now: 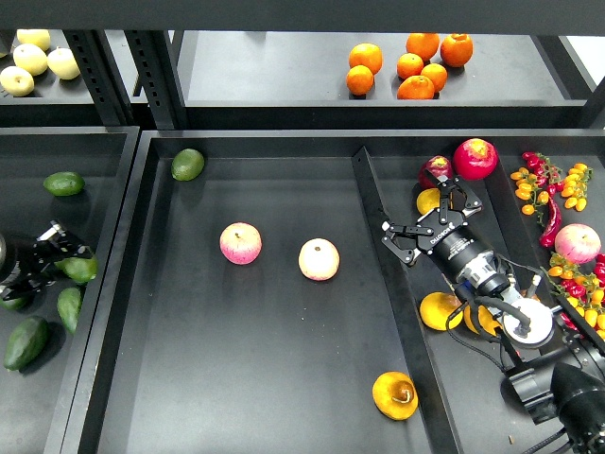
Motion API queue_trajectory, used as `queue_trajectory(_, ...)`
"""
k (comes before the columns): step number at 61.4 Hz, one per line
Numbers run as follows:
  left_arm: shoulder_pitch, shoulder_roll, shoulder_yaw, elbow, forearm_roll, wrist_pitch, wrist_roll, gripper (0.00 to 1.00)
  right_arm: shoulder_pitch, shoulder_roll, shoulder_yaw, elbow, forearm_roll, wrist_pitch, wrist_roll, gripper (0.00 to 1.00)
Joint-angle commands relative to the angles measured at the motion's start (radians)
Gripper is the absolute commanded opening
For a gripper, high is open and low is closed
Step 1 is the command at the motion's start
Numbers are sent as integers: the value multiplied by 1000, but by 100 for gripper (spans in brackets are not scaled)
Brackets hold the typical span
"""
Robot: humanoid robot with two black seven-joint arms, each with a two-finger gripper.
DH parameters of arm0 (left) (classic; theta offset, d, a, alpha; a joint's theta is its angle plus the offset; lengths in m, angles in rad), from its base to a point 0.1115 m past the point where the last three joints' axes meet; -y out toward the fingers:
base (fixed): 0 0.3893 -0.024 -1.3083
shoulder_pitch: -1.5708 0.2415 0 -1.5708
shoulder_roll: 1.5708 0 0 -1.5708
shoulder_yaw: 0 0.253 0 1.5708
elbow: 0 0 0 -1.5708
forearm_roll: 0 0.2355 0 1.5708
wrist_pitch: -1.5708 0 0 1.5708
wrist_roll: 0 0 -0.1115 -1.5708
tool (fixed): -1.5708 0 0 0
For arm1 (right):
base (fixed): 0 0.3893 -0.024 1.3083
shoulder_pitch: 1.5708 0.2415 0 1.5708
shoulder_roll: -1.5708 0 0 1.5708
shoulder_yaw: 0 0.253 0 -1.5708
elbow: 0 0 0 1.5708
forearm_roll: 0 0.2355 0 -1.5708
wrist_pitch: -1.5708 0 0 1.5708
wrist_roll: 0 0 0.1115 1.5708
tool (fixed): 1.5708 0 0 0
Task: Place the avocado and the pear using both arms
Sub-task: 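Lower the avocado among the other avocados and open the left gripper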
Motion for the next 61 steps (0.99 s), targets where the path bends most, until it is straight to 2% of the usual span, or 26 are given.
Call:
queue_trajectory(1, 16, 13, -4, 28, -20, 0, 0, 34, -2, 0, 0, 0, 0, 0, 0, 100)
queue_trajectory(45, 108, 9, 4, 178, -83, 0, 0, 36, -2, 0, -11, -5, 0, 0, 0, 100)
queue_trajectory(61, 128, -33, 4, 218, -90, 0, 0, 37, -2, 0, -12, -3, 0, 0, 0, 100)
